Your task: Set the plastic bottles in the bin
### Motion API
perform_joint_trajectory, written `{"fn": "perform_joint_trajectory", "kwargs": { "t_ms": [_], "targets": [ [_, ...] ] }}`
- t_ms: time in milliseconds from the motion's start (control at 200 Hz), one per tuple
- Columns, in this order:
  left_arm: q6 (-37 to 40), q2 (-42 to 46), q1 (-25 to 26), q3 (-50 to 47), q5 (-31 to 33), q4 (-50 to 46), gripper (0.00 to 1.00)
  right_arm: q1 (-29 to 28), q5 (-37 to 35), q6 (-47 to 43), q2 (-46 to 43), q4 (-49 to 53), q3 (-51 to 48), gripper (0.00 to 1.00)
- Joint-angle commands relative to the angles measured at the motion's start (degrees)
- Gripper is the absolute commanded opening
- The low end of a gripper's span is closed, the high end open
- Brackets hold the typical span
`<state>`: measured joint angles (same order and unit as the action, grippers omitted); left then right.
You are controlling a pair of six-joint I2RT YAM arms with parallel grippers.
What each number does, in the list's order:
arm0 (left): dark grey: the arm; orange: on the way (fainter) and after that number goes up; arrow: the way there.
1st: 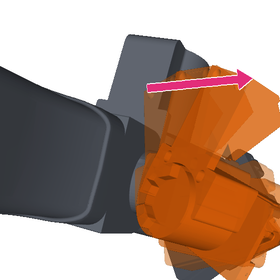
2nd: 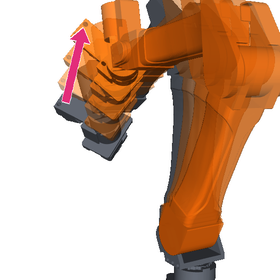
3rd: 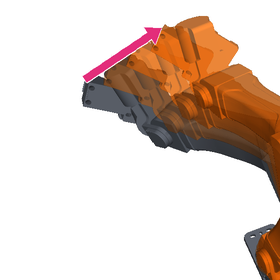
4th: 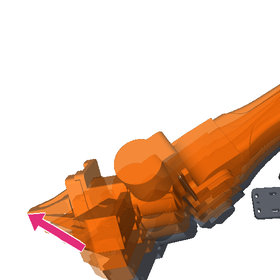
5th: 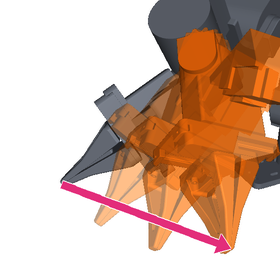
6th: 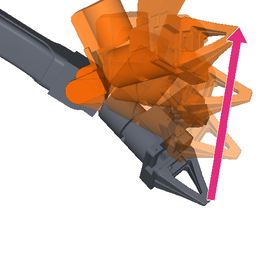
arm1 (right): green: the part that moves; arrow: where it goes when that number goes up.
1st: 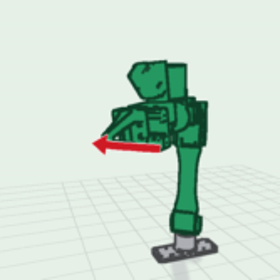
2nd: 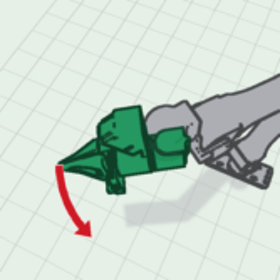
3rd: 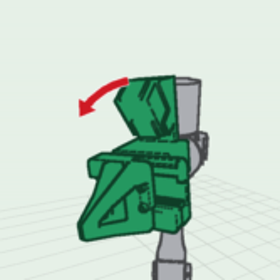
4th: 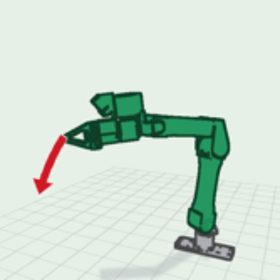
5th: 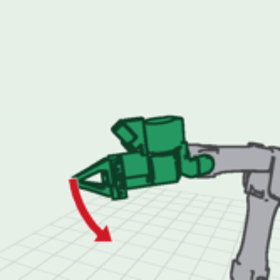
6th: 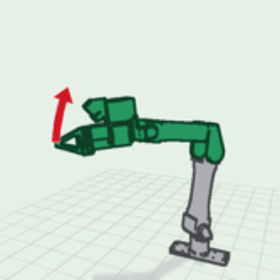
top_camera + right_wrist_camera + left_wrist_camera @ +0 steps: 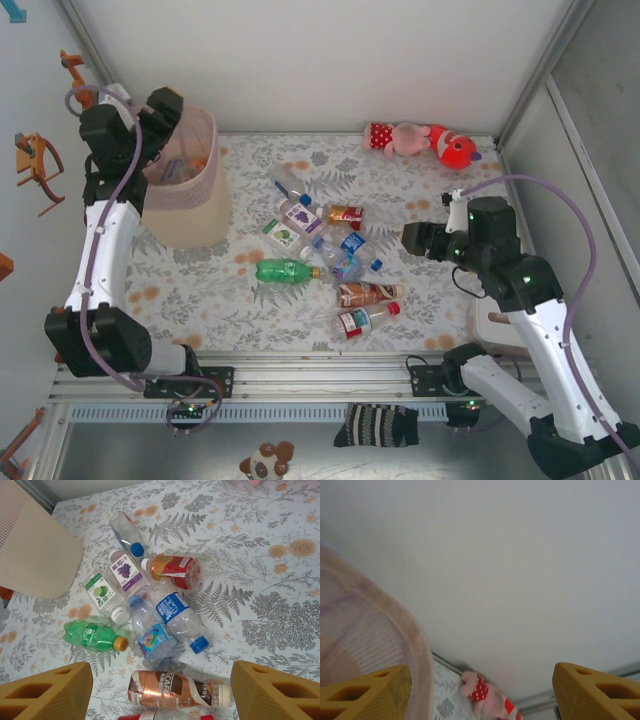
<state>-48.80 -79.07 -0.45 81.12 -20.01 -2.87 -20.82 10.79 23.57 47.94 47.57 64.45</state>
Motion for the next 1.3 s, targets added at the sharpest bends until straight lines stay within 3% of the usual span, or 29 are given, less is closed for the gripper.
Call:
{"fn": "perform_joint_trajectory", "kwargs": {
  "t_ms": [0, 155, 335, 591, 911, 1046, 1297],
  "targets": [
    [14.4, 3.9, 4.8, 3.2, -3.3, -9.7, 0.74, -0.1, -1.1, -0.9, 0.3, -0.2, -0.3, 0.72],
    [28.1, 7.2, 11.1, 1.2, -4.8, -16.8, 0.74, -0.1, -1.3, -1.4, 0.6, -0.2, -0.3, 0.72],
    [39.5, 11.0, 13.1, -5.7, -10.1, -18.4, 0.72, -0.1, -1.2, -2.1, 1.5, -0.1, -0.5, 0.72],
    [65.7, 11.9, 21.1, -8.4, -12.0, -32.1, 0.70, -0.1, -0.2, -2.2, 2.3, -1.3, -1.3, 0.72],
    [81.2, 7.2, 29.1, -15.9, -3.1, -34.2, 0.73, -0.1, 0.0, -2.2, 2.0, -1.5, -1.7, 0.72],
    [87.2, 1.7, 34.3, -15.7, 3.1, -36.7, 0.75, -0.1, -0.6, -2.3, 1.5, -1.2, -1.7, 0.72],
    [92.9, -9.7, 38.2, -13.1, 14.7, -42.9, 0.79, -0.1, -0.4, -2.1, 1.7, -1.1, -1.5, 0.72]
  ]
}}
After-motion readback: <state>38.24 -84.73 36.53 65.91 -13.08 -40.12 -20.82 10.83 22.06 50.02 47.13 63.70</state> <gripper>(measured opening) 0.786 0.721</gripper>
